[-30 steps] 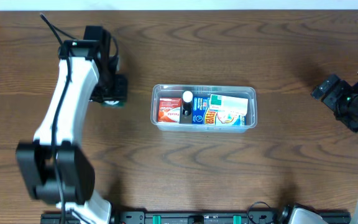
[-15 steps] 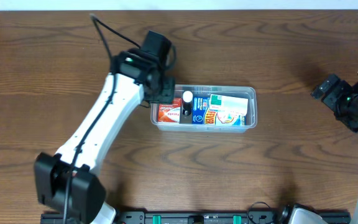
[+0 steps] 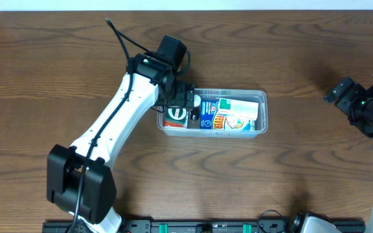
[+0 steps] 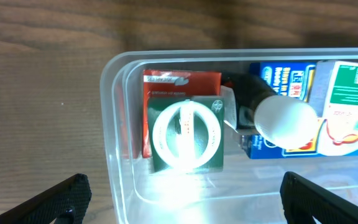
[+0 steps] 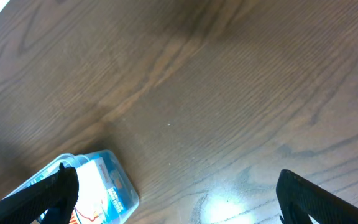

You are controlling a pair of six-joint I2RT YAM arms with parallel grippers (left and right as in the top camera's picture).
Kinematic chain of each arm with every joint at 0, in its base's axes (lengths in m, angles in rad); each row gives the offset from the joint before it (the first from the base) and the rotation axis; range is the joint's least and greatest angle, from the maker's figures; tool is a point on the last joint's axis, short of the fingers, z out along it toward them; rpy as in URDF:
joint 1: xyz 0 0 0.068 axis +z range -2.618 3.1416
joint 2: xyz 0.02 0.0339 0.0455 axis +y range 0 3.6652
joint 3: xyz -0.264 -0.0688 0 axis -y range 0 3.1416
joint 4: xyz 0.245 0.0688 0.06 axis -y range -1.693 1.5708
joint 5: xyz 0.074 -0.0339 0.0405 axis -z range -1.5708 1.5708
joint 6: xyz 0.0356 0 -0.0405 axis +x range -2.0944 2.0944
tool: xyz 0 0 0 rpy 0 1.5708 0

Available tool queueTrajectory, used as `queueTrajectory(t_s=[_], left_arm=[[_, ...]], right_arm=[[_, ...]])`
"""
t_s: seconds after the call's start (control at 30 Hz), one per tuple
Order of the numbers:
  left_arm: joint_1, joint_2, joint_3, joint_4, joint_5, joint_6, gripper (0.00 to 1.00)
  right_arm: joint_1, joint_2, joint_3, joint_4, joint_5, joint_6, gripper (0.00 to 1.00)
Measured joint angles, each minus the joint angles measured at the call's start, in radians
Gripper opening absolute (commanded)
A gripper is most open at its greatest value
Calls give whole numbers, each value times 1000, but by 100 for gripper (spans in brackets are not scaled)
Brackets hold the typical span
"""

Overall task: Pack container
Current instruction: 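Lift the green box and place it into the container's left side, then open the left gripper and pull it back to the left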

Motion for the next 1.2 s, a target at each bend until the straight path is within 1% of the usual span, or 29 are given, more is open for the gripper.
queueTrajectory(t_s=[0.17,0.3,0.47,0.6,0.73,0.9,1.2], left_arm=[[14,-90,0,-3,5,0,98],[66,-207,3,-23,5,0,98],[214,-340,10,-61,-19,21,98],[334,-408,15,-113,-34,51,98],[414,-431,16,-183,-75,93,98],[473,-429,16,-213,-148,114,98],[481,-429,16,-214,-181,121,98]], right_arm=[[0,0,0,0,0,0,99],[0,0,0,0,0,0,99],[0,0,0,0,0,0,99],[0,0,0,0,0,0,99],[0,0,0,0,0,0,99],[0,0,0,0,0,0,99],[0,0,0,0,0,0,99]])
